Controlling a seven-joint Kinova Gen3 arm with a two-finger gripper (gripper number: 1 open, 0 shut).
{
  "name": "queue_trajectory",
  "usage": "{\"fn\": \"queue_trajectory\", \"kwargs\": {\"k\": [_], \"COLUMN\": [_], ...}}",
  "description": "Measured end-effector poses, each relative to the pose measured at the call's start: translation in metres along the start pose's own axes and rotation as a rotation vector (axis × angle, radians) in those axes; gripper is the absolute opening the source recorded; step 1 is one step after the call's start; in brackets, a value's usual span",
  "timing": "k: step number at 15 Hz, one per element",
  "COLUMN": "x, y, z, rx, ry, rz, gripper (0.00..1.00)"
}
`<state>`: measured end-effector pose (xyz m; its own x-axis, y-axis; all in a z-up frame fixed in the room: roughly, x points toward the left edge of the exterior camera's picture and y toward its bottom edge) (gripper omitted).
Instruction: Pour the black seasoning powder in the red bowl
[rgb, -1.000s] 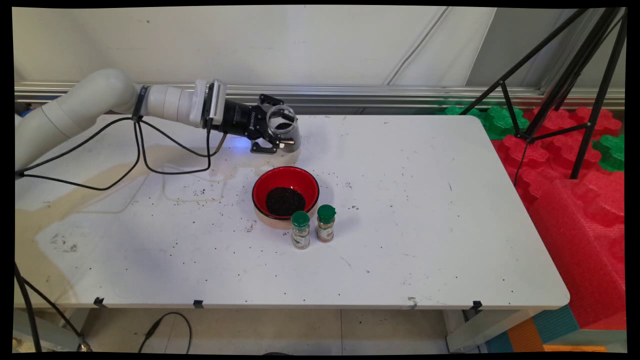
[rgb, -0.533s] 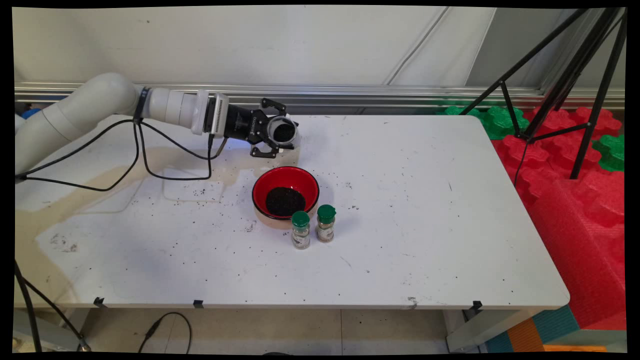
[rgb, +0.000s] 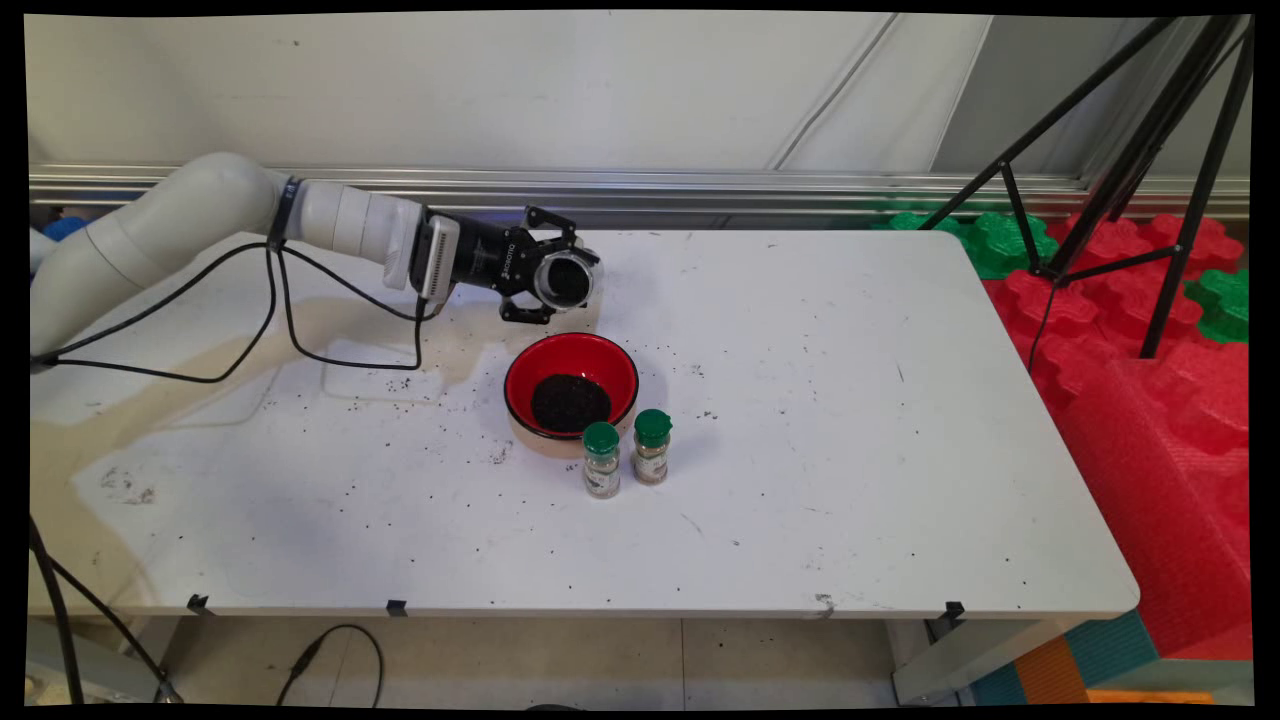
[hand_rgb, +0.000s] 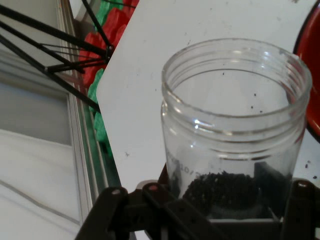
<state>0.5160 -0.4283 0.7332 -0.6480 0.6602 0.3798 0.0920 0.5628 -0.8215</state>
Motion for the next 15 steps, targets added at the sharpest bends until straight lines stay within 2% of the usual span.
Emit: {"fn": "queue_trajectory", "kwargs": {"k": [15], "x": [0.013], "y": [0.003], "z": [0.008], "rx": [-0.024], "ry": [-0.017], "rz": [0.351], "gripper": [0.00]}}
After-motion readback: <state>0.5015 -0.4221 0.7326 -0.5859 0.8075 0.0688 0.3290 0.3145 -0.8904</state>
